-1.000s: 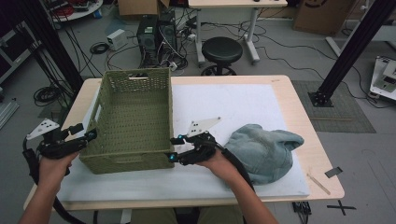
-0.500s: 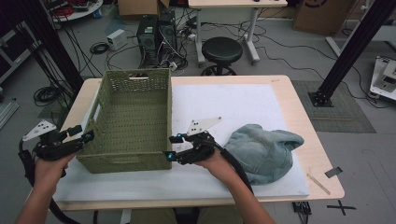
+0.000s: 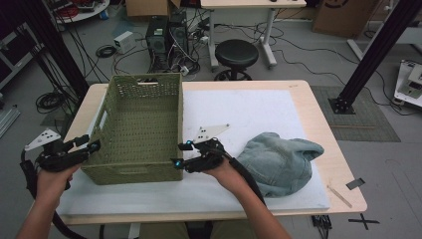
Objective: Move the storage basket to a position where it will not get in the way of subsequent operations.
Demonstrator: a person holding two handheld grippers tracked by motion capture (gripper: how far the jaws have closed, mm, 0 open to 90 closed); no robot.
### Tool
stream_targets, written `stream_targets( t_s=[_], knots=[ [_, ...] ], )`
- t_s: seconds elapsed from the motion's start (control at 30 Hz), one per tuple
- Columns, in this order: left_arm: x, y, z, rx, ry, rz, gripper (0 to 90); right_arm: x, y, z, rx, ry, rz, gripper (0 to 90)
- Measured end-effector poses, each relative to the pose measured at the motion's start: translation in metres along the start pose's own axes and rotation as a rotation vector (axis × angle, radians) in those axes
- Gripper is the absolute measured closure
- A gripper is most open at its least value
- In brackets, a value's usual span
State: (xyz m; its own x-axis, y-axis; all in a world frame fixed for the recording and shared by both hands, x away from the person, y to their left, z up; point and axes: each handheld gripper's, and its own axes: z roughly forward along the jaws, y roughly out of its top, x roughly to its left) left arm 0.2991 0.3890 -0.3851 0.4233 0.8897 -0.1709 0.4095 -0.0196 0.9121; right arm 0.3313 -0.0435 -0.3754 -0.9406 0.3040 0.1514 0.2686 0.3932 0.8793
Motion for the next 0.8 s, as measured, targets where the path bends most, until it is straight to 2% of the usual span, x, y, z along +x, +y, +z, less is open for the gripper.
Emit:
stream_targets(
  t_s=[0.13,0.27,0.33,0.53,0.6,0.8],
  knots=[
    [0.004,0.0,0.0,0.002,-0.003,-0.012,42.6,0.001,0.002,0.003,0.006,-0.004,-0.007,42.5],
    [0.01,0.0,0.002,0.006,-0.025,-0.018,42.7,-0.002,0.005,0.007,0.006,-0.001,-0.006,42.6],
    [0.012,0.001,0.002,0.016,-0.029,-0.008,42.8,-0.005,0.007,0.009,0.004,0.006,-0.004,42.5],
    [0.014,0.004,0.003,0.034,0.022,0.002,42.7,-0.007,0.008,0.014,-0.01,-0.001,0.0,42.1],
    [0.016,0.009,0.004,0.032,0.046,-0.018,42.6,-0.005,0.008,0.015,-0.015,-0.01,-0.004,41.8],
    [0.021,0.017,0.005,0.027,0.059,-0.041,41.5,-0.002,0.009,0.021,-0.027,-0.023,-0.007,41.8]
  ],
)
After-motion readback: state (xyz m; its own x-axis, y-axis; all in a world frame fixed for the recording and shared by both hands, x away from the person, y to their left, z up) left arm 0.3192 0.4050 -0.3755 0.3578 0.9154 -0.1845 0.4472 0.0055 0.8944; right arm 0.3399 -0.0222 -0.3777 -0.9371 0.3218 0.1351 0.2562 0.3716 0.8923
